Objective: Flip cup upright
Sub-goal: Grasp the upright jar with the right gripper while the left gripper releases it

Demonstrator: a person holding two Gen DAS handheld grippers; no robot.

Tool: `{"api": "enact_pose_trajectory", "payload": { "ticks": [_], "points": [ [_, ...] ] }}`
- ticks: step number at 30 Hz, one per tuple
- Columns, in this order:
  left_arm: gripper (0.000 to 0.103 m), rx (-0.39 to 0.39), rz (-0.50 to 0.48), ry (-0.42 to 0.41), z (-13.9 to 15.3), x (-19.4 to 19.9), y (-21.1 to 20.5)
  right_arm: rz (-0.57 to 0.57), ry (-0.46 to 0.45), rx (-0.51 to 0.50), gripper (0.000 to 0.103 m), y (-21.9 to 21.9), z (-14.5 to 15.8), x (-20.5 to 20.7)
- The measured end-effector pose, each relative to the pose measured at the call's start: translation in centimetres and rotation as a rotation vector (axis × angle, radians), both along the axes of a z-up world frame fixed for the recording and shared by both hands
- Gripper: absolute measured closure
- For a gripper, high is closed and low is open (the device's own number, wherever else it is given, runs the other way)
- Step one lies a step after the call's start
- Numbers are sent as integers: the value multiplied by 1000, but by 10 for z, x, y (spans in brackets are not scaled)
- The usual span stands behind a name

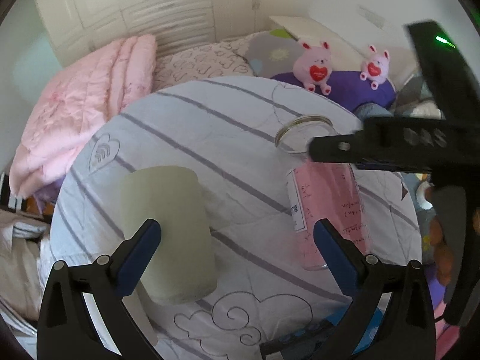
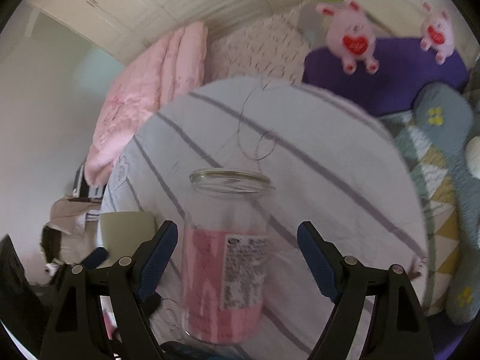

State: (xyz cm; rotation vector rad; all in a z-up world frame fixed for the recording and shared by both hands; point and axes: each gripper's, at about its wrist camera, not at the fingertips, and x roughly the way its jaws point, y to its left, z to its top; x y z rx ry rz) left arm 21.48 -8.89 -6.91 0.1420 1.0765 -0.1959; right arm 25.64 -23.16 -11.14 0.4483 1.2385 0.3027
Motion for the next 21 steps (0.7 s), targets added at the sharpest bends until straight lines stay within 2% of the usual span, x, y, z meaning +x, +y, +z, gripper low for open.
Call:
{"api": "enact_pose_trajectory", "payload": {
  "ticks": [4,7,11,13,18,21],
  "points": [
    [0,3,-38,-13,0,1,-5,16,44,-8,20,6,-12,11],
    [0,2,-45,-18,1,2,-7,39,81,68,20,4,-20,16],
    [0,7,-52,-24,1,1,-7,86,102,66,21,6,-27,21],
    [0,9,-49,-24,2,1,-8,119,85,79,31,9,-25,22],
    [0,-4,-42,-21,5,-1,-6,156,31,56,31,17,-15,23],
    [0,-10,-37,-38,11,-4,-6,172,-43,39,31,14,-5,20]
  ]
}}
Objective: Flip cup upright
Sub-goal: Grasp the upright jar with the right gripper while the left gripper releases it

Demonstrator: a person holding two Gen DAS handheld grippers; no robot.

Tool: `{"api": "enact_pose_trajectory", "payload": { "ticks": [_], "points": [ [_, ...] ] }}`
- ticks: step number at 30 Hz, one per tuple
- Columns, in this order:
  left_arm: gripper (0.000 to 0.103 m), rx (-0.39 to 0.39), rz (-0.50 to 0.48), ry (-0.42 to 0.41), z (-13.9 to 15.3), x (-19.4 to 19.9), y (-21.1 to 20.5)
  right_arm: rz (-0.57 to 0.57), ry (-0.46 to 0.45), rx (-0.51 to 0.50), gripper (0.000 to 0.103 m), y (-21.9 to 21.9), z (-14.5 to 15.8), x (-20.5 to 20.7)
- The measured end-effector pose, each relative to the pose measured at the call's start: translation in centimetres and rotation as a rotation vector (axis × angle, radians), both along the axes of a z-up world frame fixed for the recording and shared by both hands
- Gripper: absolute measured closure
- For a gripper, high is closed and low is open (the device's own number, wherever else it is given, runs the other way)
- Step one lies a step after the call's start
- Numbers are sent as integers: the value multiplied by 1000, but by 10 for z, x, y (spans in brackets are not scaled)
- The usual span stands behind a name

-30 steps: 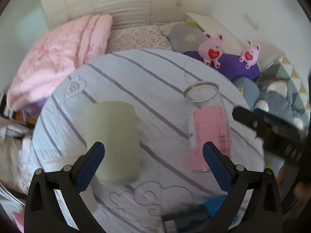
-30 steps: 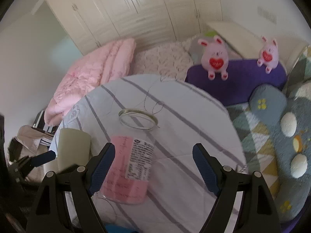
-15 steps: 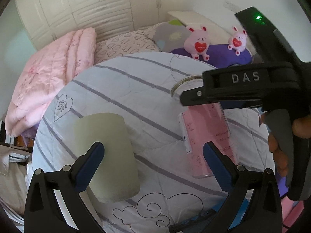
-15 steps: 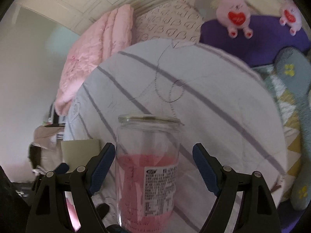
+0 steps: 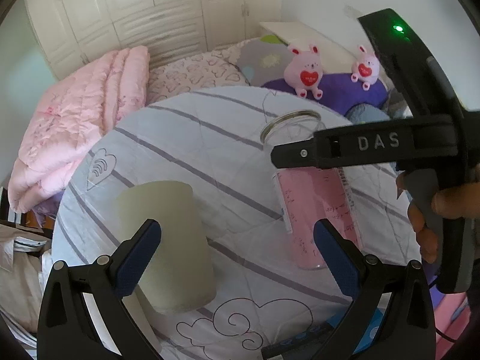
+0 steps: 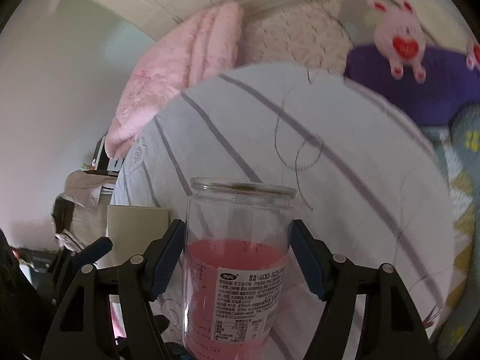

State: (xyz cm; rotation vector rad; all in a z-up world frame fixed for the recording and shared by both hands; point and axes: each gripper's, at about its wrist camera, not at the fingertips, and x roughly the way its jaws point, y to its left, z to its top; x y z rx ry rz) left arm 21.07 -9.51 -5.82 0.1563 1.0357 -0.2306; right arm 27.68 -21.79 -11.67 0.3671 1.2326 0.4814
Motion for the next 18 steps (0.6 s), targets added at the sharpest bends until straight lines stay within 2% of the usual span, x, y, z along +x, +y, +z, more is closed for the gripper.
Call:
{"api": "enact_pose_trajectory", "payload": {
  "ticks": [7,10,18],
  "points": [
    [0,-6,-13,-5,6,-7,-7,43,-274,-82,31,5,35,-18],
    [0,-5,-25,-3,5,-9,-12,56,-373,-80,31,6,43,-25],
    [0,2,-34,13,2,-9,-22,56,-523,-46,31,6,48,-32]
  ]
}}
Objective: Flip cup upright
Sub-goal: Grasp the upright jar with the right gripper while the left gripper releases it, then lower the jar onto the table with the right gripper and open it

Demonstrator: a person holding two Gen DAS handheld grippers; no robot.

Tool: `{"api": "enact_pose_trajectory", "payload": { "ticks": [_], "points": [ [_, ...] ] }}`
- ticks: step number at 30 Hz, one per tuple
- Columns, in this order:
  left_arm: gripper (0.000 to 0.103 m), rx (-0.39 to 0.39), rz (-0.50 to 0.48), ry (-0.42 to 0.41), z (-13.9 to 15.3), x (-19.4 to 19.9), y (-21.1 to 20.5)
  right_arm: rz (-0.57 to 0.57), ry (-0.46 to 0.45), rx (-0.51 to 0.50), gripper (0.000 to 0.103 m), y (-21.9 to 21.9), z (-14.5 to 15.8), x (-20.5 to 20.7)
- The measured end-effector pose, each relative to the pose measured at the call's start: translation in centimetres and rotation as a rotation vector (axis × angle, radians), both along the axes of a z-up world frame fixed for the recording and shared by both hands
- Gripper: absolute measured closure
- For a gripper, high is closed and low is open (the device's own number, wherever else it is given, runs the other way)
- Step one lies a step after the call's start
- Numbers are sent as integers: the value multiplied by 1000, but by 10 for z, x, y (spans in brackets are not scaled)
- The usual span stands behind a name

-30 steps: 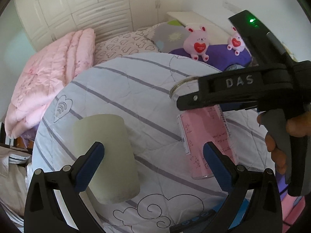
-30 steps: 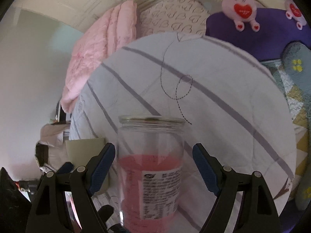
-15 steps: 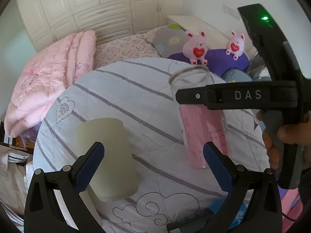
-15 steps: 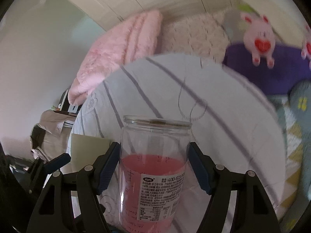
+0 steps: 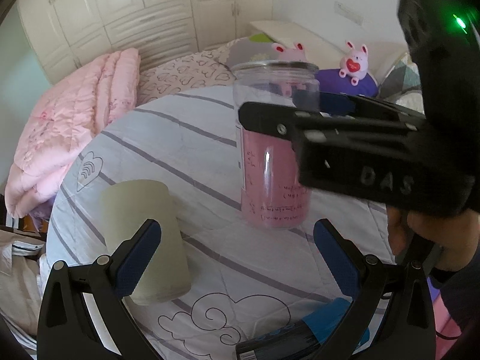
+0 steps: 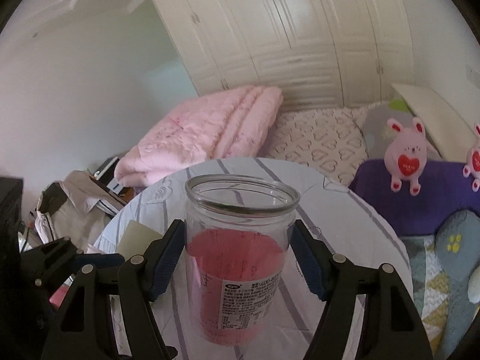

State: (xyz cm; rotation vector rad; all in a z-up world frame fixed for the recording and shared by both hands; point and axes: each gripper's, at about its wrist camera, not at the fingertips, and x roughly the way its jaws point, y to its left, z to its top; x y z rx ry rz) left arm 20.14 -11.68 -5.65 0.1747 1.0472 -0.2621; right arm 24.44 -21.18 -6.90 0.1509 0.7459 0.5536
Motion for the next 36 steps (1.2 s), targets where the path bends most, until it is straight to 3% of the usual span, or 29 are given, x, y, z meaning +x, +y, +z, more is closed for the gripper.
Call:
{"api": "enact_pose_trajectory", "payload": {
  "ticks": [19,36],
  "points": [
    [0,41,8,-18,-4,-20,10,83,-171,-65,31,-4,-1,-54],
    [0,110,-15,-65,1,-24,-3,135,-212,-123,31,6,5,-71]
  ]
}}
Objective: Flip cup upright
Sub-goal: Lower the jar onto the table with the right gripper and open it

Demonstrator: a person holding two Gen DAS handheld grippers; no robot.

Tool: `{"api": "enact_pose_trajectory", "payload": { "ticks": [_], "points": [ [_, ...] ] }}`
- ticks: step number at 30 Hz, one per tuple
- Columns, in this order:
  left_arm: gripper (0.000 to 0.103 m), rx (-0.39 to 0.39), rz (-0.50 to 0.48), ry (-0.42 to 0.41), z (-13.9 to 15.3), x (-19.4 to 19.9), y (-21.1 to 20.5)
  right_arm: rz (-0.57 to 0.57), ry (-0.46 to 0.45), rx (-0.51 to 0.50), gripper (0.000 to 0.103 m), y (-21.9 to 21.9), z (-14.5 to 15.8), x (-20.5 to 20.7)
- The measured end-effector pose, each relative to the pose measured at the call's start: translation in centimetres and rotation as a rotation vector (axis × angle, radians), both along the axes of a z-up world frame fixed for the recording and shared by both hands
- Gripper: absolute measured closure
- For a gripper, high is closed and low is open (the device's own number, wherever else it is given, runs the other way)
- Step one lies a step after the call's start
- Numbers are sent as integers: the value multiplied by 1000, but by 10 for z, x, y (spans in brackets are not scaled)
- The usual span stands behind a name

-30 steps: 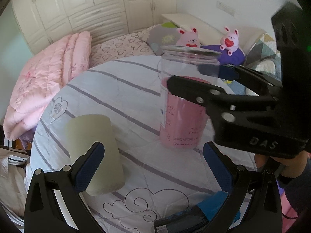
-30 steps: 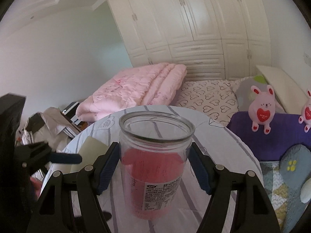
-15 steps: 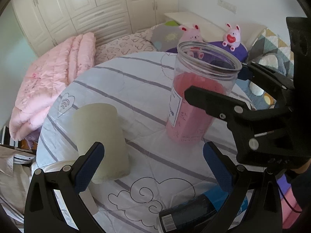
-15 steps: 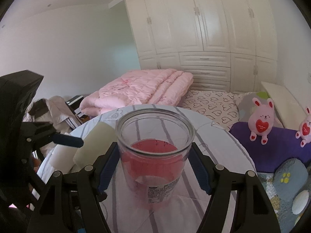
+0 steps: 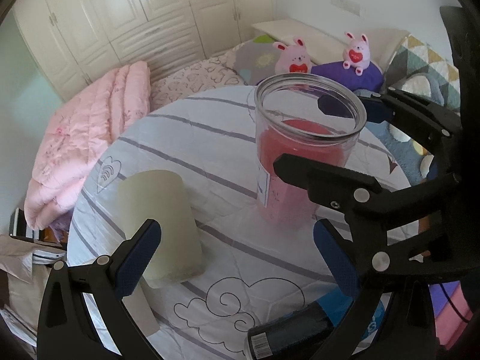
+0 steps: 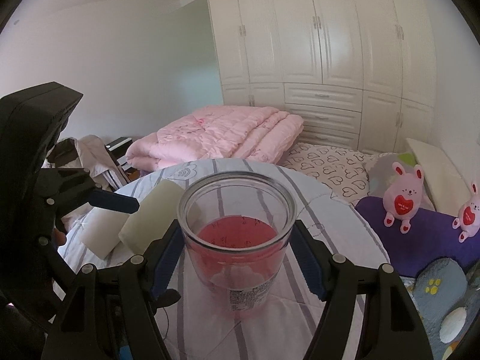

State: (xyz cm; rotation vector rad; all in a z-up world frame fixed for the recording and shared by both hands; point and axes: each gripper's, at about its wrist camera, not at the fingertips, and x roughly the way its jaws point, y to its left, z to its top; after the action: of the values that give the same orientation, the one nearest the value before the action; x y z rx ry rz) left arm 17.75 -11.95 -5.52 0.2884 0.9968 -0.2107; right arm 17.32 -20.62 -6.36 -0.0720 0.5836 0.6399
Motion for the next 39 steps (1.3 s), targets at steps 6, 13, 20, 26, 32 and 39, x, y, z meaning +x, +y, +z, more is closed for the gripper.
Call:
{"api": "enact_pose_trajectory", "payload": {
  "ticks": [6,13,20,26,32,39],
  "points": [
    [0,0,0,2,-1,0,1,1,-9,-25,31,5,3,-2],
    [0,4,-1,-4,2,0,1,-13,-18,-45,25,8,9,-4],
    [0,-1,-1,-14,7,-2,1,-9,-42,-49,23,9,18,-9],
    [0,-2,-2,-26,12,-6,1,-3,-48,-51,23,10,23,-13],
    [0,-4,1,-42,19,-13,4,8,-39,-46,23,12,28,-17],
    [0,-4,5,-49,24,-18,7,10,-45,-62,23,16,34,-22]
  ]
}}
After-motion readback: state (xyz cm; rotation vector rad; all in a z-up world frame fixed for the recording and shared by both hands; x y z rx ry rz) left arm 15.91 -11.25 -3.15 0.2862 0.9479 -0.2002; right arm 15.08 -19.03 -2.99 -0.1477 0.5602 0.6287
